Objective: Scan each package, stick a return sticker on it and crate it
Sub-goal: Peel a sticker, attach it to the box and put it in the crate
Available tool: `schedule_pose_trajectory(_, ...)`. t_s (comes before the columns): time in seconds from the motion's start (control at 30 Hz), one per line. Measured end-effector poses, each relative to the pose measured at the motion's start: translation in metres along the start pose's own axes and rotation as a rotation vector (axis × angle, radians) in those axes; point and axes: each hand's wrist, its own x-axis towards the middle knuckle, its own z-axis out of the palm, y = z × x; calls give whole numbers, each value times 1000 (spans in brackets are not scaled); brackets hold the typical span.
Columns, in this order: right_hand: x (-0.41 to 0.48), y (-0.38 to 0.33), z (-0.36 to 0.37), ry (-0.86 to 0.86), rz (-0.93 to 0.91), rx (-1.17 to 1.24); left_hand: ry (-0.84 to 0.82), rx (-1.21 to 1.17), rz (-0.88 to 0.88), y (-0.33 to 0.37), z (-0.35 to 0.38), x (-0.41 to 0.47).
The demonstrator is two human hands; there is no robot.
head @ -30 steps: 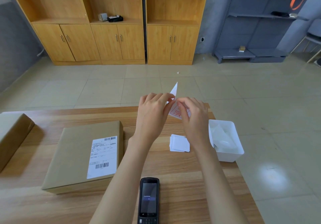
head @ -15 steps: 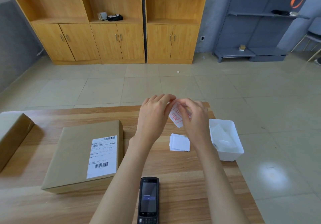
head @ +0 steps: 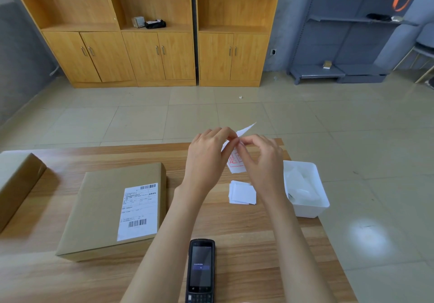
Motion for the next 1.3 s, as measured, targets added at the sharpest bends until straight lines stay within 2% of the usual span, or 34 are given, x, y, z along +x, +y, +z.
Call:
schedule_pose_trajectory(0.9,-2,4,-1,130,109,-48,47,-44,-67,-14,-10,0)
schedule_pose_trajectory(1.3,-1,7,-4,157,141,-59,46,-113,-172,-25,-19,1)
